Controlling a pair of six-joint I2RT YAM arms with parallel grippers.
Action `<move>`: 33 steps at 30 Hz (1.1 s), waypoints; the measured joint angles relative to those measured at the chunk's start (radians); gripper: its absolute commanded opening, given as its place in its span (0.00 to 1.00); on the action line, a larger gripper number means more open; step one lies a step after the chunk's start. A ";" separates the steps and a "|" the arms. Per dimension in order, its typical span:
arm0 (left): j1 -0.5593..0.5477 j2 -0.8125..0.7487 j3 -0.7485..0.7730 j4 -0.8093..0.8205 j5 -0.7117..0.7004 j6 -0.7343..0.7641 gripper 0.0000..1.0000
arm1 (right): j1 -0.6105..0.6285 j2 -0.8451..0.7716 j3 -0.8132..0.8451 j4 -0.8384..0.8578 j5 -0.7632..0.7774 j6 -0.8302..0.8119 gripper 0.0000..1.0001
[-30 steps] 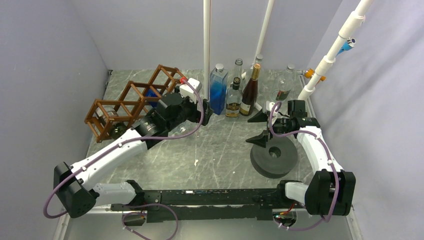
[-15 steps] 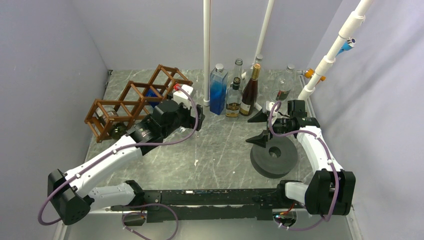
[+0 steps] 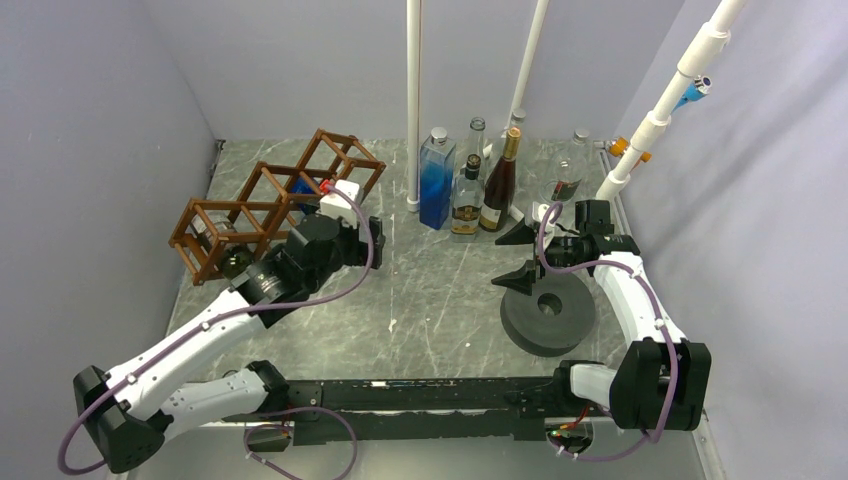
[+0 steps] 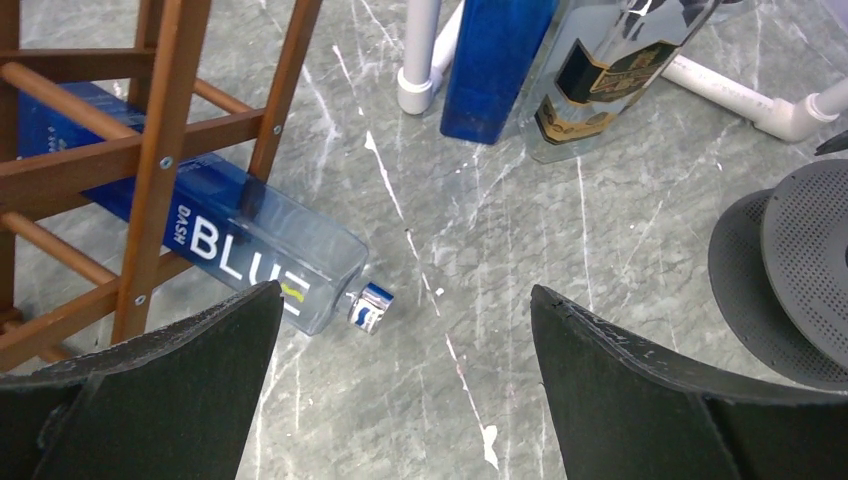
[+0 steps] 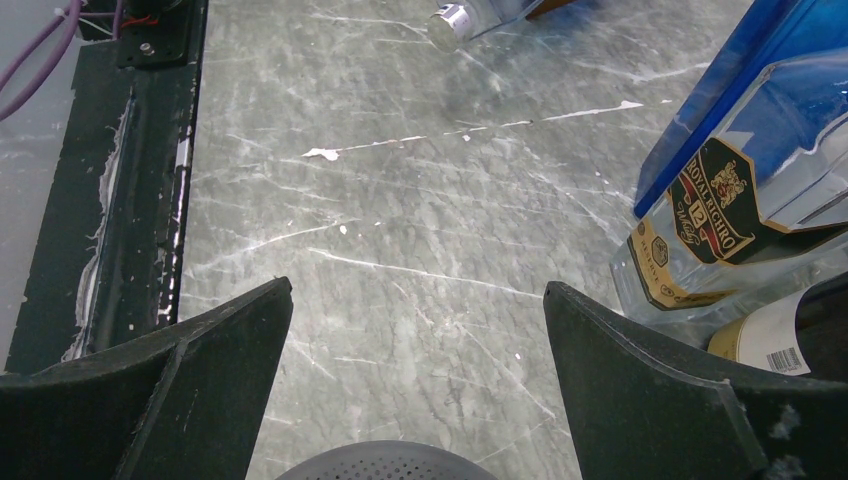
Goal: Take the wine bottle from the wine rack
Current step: Pick up the wine bottle from the wine rack.
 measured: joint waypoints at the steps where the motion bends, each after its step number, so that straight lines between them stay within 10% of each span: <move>1: 0.000 -0.013 -0.005 -0.006 -0.009 -0.007 0.99 | 0.000 0.000 0.000 0.000 0.000 0.000 1.00; 16: 0.000 -0.175 -0.039 -0.189 -0.117 -0.150 1.00 | 0.000 0.000 0.000 0.000 0.000 0.000 1.00; 33: 0.001 -0.192 0.108 -0.807 -0.410 -0.714 0.99 | 0.000 0.000 0.000 -0.002 0.000 -0.020 1.00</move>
